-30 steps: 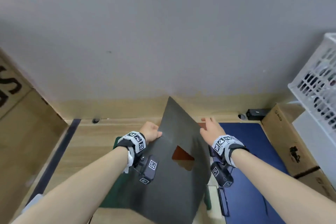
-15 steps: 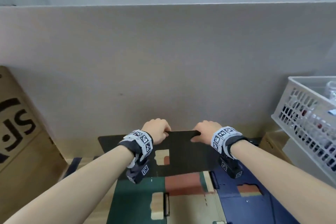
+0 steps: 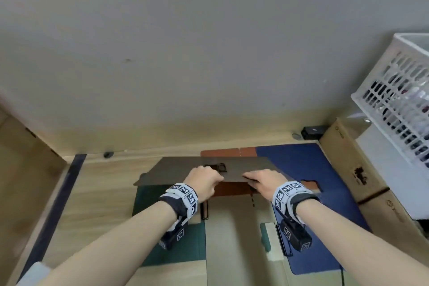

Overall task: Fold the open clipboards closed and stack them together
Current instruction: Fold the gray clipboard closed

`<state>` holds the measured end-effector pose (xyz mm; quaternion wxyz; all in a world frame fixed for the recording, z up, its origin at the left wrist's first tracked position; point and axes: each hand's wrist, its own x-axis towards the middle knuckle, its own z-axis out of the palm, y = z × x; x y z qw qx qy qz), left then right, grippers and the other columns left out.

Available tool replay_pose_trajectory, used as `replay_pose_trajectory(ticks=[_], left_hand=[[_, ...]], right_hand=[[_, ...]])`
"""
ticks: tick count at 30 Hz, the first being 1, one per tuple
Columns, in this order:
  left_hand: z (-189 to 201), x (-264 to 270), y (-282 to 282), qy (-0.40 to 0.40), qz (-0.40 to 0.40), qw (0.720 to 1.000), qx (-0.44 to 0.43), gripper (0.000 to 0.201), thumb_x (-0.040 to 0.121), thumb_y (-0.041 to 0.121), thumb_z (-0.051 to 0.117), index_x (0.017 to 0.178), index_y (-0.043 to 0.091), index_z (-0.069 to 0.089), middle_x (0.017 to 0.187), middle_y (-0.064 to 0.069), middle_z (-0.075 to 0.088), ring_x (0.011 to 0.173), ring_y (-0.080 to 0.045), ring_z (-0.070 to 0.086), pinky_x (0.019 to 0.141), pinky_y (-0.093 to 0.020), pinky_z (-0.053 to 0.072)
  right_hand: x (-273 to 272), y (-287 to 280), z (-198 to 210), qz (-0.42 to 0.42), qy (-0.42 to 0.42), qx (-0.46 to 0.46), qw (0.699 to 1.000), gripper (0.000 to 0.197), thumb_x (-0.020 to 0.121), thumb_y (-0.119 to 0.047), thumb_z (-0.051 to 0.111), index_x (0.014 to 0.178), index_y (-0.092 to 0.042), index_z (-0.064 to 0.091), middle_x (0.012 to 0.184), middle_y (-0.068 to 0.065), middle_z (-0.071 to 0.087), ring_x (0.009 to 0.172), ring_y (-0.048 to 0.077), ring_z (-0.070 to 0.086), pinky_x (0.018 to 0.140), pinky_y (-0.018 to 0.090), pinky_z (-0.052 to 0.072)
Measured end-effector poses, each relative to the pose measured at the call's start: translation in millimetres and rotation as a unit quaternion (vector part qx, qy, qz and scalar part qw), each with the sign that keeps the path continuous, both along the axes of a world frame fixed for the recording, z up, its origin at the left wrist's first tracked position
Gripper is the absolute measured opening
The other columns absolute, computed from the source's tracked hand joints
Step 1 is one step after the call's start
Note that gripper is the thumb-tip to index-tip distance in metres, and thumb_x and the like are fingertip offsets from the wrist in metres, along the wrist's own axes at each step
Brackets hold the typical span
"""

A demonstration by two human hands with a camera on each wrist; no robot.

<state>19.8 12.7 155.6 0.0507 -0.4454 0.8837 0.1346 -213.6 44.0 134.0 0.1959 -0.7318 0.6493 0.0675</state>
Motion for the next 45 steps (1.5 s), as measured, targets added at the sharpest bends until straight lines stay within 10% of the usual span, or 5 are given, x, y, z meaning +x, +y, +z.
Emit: replay_pose_trajectory(ticks=[9,17,27,36,45], left_hand=[[-111,3,59,-0.089,-0.026,0.989,0.113,0.029,0.081,0.005,0.052,0.1,0.017,0.071,0.104,-0.012,0.069,0.098,-0.037,0.061,0.083,-0.038,0.05],[-164,-6,103,-0.178,-0.071,0.972,0.136,0.032,0.082,-0.007,0.053,0.11,0.003,0.064,0.114,-0.017,0.062,0.107,-0.037,0.061,0.079,-0.038,0.044],[-165,56,86,0.04,0.165,0.976,0.135,0.029,0.088,0.022,0.054,0.116,0.027,0.062,0.122,0.008,0.065,0.112,-0.022,0.06,0.086,-0.035,0.051],[-187,151,81,0.035,0.503,0.845,0.179,0.075,0.078,0.037,0.074,0.14,0.011,0.042,0.141,-0.01,0.041,0.13,-0.029,0.045,0.103,-0.042,0.043],[-201,168,66,0.204,0.659,0.69,0.219,0.062,0.073,0.021,0.076,0.131,0.009,0.056,0.13,-0.01,0.061,0.118,-0.029,0.058,0.103,-0.035,0.045]], right_hand=[[13,58,-110,0.005,-0.015,0.106,0.994,0.079,0.078,-0.04,0.068,0.147,-0.03,0.031,0.155,-0.003,0.023,0.138,0.023,0.031,0.108,0.038,0.039],[27,84,-164,-0.026,-0.034,0.083,0.996,0.061,0.081,-0.039,0.061,0.138,-0.023,0.042,0.15,-0.001,0.029,0.135,0.024,0.031,0.104,0.044,0.042],[53,43,-160,-0.026,-0.027,0.08,0.996,0.077,0.083,-0.045,0.066,0.147,-0.023,0.028,0.159,0.001,0.017,0.141,0.025,0.028,0.111,0.043,0.038],[71,43,-162,-0.002,0.052,0.1,0.994,0.082,0.084,-0.04,0.069,0.147,-0.022,0.02,0.162,0.004,0.003,0.149,0.024,0.01,0.105,0.044,0.043],[76,40,-166,0.014,0.101,0.104,0.989,0.088,0.085,-0.047,0.064,0.151,-0.022,0.012,0.162,0.004,0.002,0.149,0.024,0.009,0.105,0.043,0.042]])
